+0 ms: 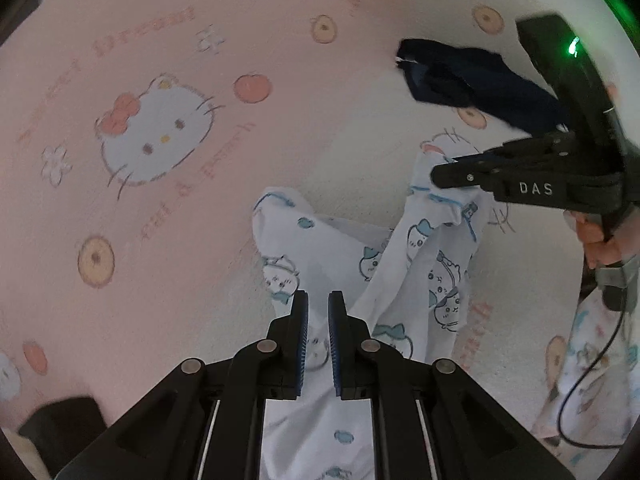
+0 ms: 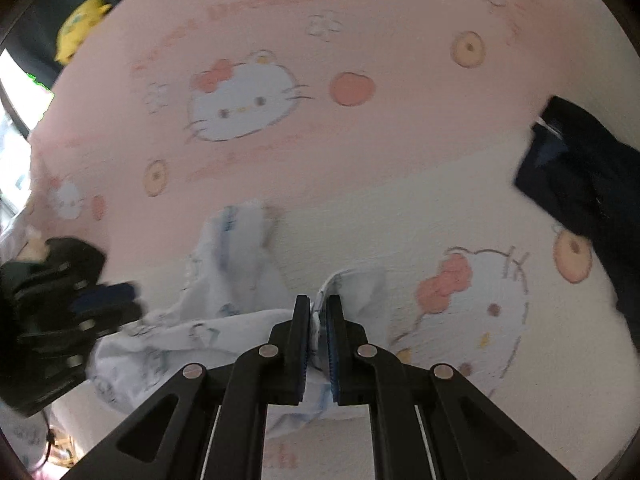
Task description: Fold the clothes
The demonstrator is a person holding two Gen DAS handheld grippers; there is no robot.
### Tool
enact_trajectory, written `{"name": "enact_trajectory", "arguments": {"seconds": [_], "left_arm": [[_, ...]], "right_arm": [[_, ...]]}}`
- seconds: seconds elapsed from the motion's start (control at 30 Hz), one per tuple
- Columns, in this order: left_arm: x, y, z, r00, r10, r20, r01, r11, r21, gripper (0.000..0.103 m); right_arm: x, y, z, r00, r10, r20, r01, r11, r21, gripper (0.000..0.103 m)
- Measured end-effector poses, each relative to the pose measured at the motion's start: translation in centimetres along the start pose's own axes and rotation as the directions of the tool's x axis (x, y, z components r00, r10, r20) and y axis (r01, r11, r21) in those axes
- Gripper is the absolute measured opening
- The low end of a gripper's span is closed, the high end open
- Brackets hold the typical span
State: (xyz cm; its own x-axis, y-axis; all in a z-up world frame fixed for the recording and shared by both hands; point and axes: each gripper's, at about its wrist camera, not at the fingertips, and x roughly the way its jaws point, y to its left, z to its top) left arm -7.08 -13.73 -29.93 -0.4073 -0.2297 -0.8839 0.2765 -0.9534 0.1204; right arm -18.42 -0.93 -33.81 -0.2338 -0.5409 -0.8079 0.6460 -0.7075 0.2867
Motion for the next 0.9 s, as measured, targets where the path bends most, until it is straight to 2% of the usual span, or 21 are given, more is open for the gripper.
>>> {"name": "enact_trajectory", "arguments": {"seconds": [0.1,0.17,0.23,0.27,0.3,0.37,0.43,0.57,0.73,0.9], "left_arm": [[-0.6,0.5,-0.5,1.0,0.023,-0.019,-0.024,0.999,-0.036,0.017],[-0.9,0.8,-0.8,1.0,0.021,-0.017,-0.022,0.997,-0.068,0.041],[-1.3,1.1,-1.2,1.0,0.005,-0.007,-0.005,0.993,-0.118,0.052],[-1.5,1.3,-1.4,1.0,-0.011,-0.003,0.011,0.989,-0.147,0.053],[-1.6,1.5,-1.6,1.0,-0.022,-0.007,0.021,0.986,-0.167,0.053],[-1.7,1.6,-1.8,1.0,-0.022,-0.012,0.019,0.981,-0.195,0.053],[-1.8,1.7,-2.0,1.0,-0.015,-0.008,0.013,0.976,-0.217,0.053],[-2.1,1.7,-2.6,0.998,-0.056,-0.003,0.054,0.971,-0.233,0.053],[-1.4,0.3,-3.2,0.995,-0.098,-0.026,0.091,0.974,-0.209,0.053],[0.3,-0.7,-3.4,0.995,-0.09,-0.036,0.082,0.981,-0.178,0.053]], "right_arm": [[-0.3,-0.8,0.1,0.999,-0.032,0.0,0.032,0.999,0.026,0.006],[-1.3,-1.1,0.2,0.999,-0.035,0.028,0.034,0.999,0.036,0.006],[-2.2,-1.3,0.2,0.999,-0.005,0.05,0.002,0.998,0.055,0.008],[-2.7,-1.4,0.2,0.998,0.012,0.061,-0.016,0.998,0.066,0.016],[-3.1,-1.5,0.2,0.997,0.03,0.071,-0.035,0.997,0.076,0.042],[-4.0,-1.6,0.1,0.994,0.052,0.093,-0.059,0.995,0.079,0.069],[-4.9,-1.3,-0.4,0.993,0.044,0.106,-0.049,0.998,0.05,0.069],[-4.5,-0.6,-0.9,0.997,0.053,0.057,-0.053,0.998,0.014,0.069],[-3.8,0.8,-2.2,1.0,-0.005,0.028,0.008,0.995,-0.1,0.069],[-2.6,1.8,-2.3,1.0,-0.028,0.01,0.03,0.988,-0.15,0.069]]}}
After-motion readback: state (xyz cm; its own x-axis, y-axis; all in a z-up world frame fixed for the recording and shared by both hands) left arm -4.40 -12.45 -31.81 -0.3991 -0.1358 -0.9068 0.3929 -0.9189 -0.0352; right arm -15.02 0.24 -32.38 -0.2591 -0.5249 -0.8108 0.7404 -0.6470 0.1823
